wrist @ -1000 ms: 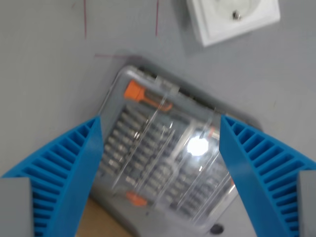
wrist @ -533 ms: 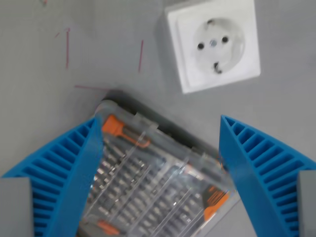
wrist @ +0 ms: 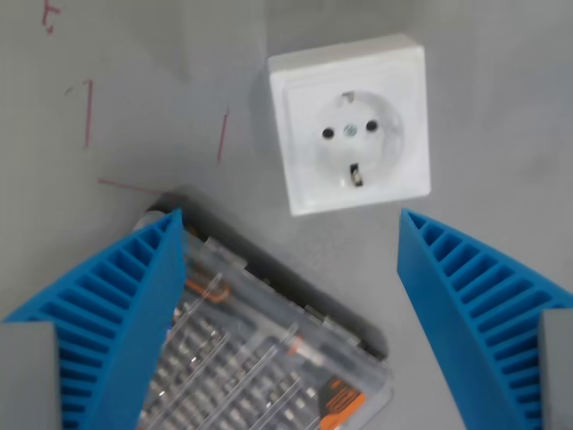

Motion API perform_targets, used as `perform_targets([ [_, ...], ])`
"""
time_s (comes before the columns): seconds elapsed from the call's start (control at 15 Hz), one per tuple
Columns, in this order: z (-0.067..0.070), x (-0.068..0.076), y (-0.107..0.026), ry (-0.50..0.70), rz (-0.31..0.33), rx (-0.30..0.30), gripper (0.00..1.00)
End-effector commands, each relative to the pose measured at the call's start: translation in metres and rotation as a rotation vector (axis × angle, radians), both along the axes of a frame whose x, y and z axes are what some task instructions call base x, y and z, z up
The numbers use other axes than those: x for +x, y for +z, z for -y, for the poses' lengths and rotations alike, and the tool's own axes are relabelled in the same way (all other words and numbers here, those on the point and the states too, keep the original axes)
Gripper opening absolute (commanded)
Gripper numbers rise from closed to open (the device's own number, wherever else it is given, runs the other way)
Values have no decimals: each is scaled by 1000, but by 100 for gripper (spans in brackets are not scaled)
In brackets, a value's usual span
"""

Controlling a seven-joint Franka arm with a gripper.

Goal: Move above the white socket

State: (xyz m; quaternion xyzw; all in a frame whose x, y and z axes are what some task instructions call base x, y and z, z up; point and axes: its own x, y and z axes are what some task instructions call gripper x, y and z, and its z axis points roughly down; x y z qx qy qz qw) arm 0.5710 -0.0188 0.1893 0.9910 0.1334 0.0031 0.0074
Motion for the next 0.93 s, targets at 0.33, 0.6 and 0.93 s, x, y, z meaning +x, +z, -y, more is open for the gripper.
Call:
perform_targets([
  [0.33, 13, 25, -10, 117, -23, -8, 100],
  [0.6, 16, 28, -11, 112, -24, -4, 100],
  [0.93, 18, 30, -12, 103, -26, -2, 100],
])
